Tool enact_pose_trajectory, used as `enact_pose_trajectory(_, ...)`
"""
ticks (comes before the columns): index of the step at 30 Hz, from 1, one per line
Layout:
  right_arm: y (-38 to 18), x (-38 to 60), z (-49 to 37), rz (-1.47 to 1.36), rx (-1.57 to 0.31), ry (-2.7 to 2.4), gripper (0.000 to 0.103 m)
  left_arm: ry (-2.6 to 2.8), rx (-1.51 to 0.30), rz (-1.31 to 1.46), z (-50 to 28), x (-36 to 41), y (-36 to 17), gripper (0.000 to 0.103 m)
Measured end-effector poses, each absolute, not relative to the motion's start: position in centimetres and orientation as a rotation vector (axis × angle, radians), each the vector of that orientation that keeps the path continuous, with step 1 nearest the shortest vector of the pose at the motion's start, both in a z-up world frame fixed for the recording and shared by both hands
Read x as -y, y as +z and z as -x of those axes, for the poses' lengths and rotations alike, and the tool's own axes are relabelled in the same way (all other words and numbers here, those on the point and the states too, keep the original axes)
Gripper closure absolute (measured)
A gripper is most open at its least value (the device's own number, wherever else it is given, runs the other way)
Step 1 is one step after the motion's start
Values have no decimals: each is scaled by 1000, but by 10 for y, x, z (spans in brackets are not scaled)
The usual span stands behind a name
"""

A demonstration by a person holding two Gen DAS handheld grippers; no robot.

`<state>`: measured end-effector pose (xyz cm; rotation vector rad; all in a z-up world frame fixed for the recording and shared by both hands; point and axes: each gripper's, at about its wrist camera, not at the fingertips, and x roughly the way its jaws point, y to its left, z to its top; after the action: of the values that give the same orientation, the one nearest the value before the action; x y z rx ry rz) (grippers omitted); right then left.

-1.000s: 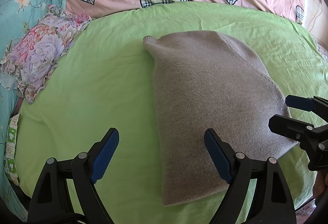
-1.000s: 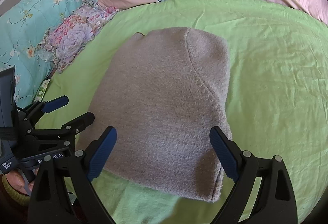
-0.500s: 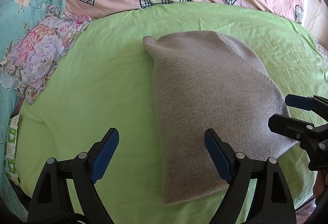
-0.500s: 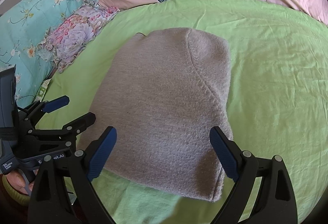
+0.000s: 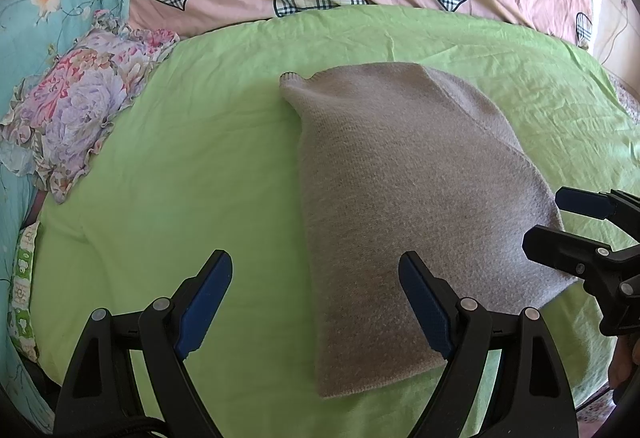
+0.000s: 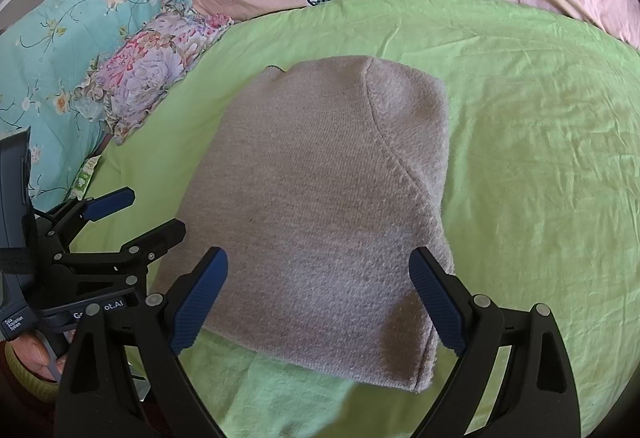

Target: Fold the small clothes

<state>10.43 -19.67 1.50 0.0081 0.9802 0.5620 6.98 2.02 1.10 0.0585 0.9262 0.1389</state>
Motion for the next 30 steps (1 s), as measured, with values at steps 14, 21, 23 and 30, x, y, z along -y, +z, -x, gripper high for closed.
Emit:
enact_pose_trajectory(14, 16, 197, -103, -9, -978, 563, 11, 138, -926, -50, -67, -20, 13, 17)
enact_pose_trajectory(21, 18, 196, -103, -11, -977, 565, 11, 137, -925, -52, -68, -20, 13, 17)
enact_pose_trajectory(23, 19, 197, -102, -11, -977, 563, 11, 137, -926, -52, -68, -20, 13, 17)
enact_pose_trajectory(30, 20, 197, -102, -14, -976, 564, 11, 137, -926, -51, -69, -19, 13, 17)
